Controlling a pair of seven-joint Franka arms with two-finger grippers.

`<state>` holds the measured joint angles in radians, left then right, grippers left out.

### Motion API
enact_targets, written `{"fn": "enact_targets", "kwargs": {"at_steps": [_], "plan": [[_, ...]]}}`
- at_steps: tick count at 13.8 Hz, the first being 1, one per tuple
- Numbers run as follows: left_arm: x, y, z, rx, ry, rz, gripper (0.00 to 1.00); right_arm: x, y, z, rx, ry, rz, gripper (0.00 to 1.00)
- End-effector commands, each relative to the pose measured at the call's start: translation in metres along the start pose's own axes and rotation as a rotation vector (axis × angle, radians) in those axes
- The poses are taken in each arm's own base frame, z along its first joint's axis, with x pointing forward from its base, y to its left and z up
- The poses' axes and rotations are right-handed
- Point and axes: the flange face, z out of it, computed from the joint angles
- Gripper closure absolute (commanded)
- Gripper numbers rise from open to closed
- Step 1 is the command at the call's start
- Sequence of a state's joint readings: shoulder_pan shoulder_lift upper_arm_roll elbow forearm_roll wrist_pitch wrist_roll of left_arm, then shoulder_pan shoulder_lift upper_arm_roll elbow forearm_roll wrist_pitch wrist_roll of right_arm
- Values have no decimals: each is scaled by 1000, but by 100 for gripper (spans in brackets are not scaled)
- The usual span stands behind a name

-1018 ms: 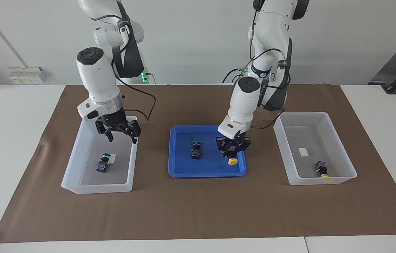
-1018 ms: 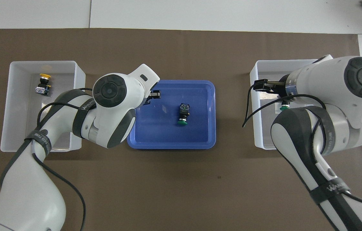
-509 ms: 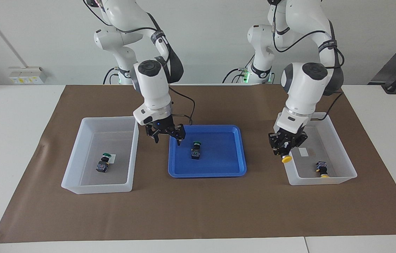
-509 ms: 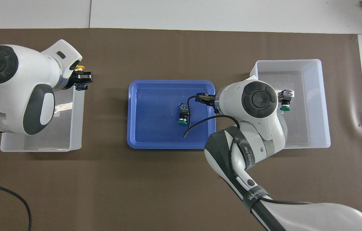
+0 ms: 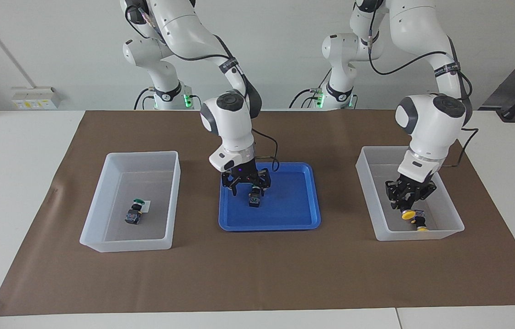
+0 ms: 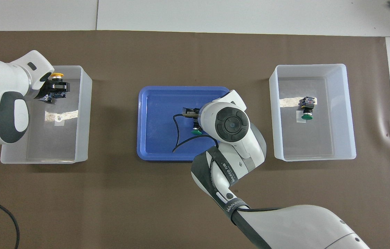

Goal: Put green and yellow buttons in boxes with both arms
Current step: 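Place the yellow button in the left box while the right gripper places the green button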

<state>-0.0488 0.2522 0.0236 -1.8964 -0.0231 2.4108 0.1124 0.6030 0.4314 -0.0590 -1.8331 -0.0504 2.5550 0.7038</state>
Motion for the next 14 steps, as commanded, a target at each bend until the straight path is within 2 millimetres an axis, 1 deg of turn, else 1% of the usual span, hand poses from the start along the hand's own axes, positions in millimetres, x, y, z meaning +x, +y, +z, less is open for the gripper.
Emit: {"fn": "enact_targets", "kwargs": {"at_steps": [1, 2, 4, 5, 6, 7, 8, 9, 10, 11, 12, 13, 14], "plan": [[-9, -22, 17, -33, 20, 38, 100, 1, -5, 11, -35, 32, -70, 0], [-9, -28, 25, -37, 28, 46, 100, -3, -6, 14, -44, 30, -84, 0], [-8, -29, 42, -41, 46, 34, 100, -9, -7, 21, -58, 25, -103, 0], [-9, -29, 50, -41, 42, 35, 100, -15, -11, 26, -61, 16, -108, 8], [-9, -31, 54, -38, 45, 45, 100, -20, -15, 26, -65, 8, -117, 25], [-9, -33, 57, -34, 54, 69, 100, -22, -14, 28, -76, -5, -114, 45], [-9, -35, 59, -32, 57, 75, 100, -22, -14, 27, -87, -15, -113, 63], [-11, -39, 65, -30, 54, 71, 91, -21, -14, 26, -92, -26, -105, 87], [-10, -38, 66, -28, 64, 71, 78, -15, -11, 21, -96, -35, -94, 100], [-10, -37, 68, -26, 70, 74, 58, -7, -11, 14, -93, -42, -77, 100], [-10, -37, 69, -25, 68, 74, 28, 7, -6, 4, -96, -58, -48, 100], [-9, -36, 68, -25, 71, 80, 0, 25, 1, -14, -87, -70, -22, 100], [-8, -35, 67, -25, 74, 80, 0, 41, 10, -39, -78, -89, -5, 100]]}}
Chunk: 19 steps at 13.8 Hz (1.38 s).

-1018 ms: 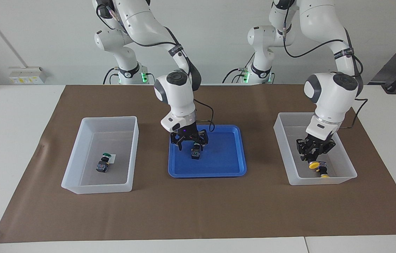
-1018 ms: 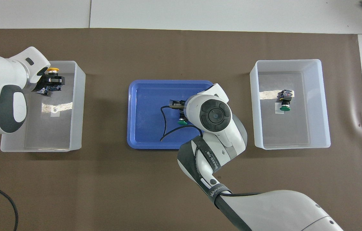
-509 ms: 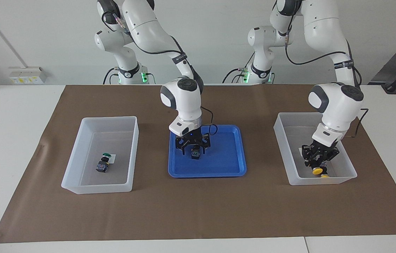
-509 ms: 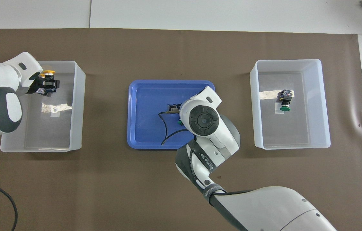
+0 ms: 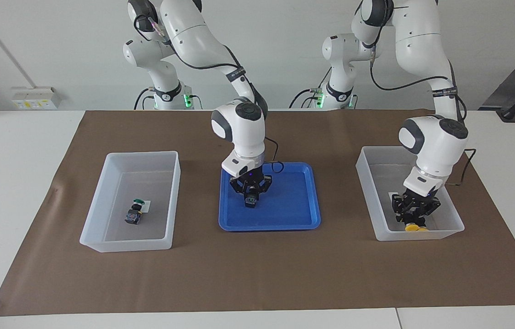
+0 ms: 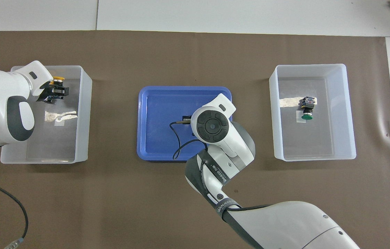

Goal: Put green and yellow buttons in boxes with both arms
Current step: 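Place the yellow button in the left box while the right gripper places the green button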

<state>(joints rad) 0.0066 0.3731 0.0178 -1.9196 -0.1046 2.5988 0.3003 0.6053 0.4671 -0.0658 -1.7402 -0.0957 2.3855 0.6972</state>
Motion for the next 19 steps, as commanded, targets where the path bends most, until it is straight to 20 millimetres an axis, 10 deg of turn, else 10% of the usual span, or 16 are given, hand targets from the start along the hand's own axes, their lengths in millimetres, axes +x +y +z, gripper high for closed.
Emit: {"fn": "enact_targets", "kwargs": {"at_steps": [1, 5, 8, 12, 19], "plan": [[3, 0, -2, -8, 25, 12, 0, 46, 47, -66, 21, -40, 32, 100], [4, 2, -18, -12, 23, 9, 0, 87, 167, -145, -4, -41, -73, 100], [-2, 5, -78, -60, -90, 8, 0, 98, 248, -161, -25, -81, -188, 100], [-8, 36, -149, -83, -144, -39, 0, 71, 313, -126, -28, -130, -271, 100], [23, 60, -255, 2, -155, -28, 0, 18, 325, -33, -23, -71, -264, 100]]}}
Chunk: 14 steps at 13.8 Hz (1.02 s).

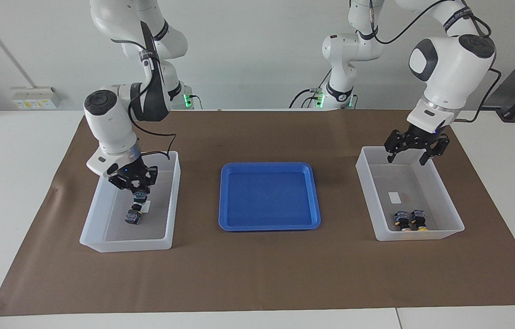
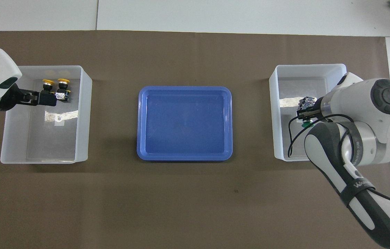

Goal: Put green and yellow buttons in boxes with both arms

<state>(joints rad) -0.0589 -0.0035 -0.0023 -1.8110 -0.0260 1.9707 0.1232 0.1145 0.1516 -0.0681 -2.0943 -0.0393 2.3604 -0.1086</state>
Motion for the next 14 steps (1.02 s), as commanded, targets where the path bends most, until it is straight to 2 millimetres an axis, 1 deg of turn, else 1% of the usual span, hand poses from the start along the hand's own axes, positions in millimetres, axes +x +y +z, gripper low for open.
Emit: {"fn": "enact_targets", "kwargs": {"at_steps": [1, 2, 3, 4, 5, 6, 8, 9, 11, 13, 14], "plan": [[14, -2, -44, 24, -2, -6, 0, -16, -3, 12, 20, 15, 26, 94], [17, -3, -53, 35, -6, -3, 0, -16, -6, 19, 27, 5, 51, 85], [16, -3, -61, 53, -5, 3, 0, -16, -8, 23, 29, 3, 61, 69], [12, -2, -63, 54, -10, 3, 0, -15, -8, 25, 29, 2, 62, 36], [4, -5, -66, 52, -26, -5, 0, -15, -7, 25, 29, 2, 64, 8], [-2, -6, -61, 50, -48, -12, 0, -16, -4, 25, 28, 1, 65, 0], [-19, -4, -52, 43, -92, -11, 0, -14, -4, 22, 27, 8, 62, 0], [-24, -6, -50, 40, -118, -10, 0, -10, -3, 16, 25, 21, 66, 0], [-27, -12, -52, 39, -138, -18, 0, 7, -5, -15, 25, 58, 85, 0], [-26, -13, -53, 38, -143, -25, 0, 19, -2, -50, 27, 72, 167, 0], [-28, -17, -56, 37, -158, -35, 0, 24, 1, -69, 28, 67, 206, 0]]}}
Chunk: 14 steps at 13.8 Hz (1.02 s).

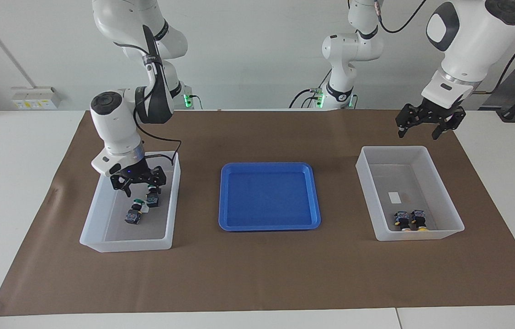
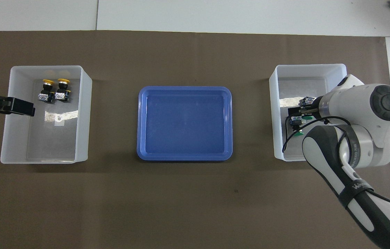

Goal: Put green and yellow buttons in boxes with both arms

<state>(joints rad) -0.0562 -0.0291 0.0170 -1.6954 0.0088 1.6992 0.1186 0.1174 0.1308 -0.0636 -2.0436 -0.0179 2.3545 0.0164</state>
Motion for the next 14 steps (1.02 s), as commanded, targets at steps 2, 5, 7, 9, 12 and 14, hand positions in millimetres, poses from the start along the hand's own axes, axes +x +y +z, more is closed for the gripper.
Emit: {"fn": "enact_targets", "kwargs": {"at_steps": [2, 5, 7, 9, 12, 14], "plan": [[-12, -6, -8, 14, -41, -23, 0, 17, 12, -76, 9, -6, 167, 0], [-13, -5, -9, 15, -53, -57, 0, 19, 33, -128, -12, -56, 224, 0], [-10, -5, -10, 19, -36, -78, 0, 17, 40, -152, -17, -88, 237, 0], [-11, -5, -9, 20, -38, -76, 0, 14, 48, -179, -23, -118, 240, 0], [-11, -5, -9, 22, -38, -76, 0, 9, 54, -224, -22, -161, 202, 0], [-10, -5, -8, 20, -38, -75, 0, 3, 63, -233, -14, -180, 165, 0]]}}
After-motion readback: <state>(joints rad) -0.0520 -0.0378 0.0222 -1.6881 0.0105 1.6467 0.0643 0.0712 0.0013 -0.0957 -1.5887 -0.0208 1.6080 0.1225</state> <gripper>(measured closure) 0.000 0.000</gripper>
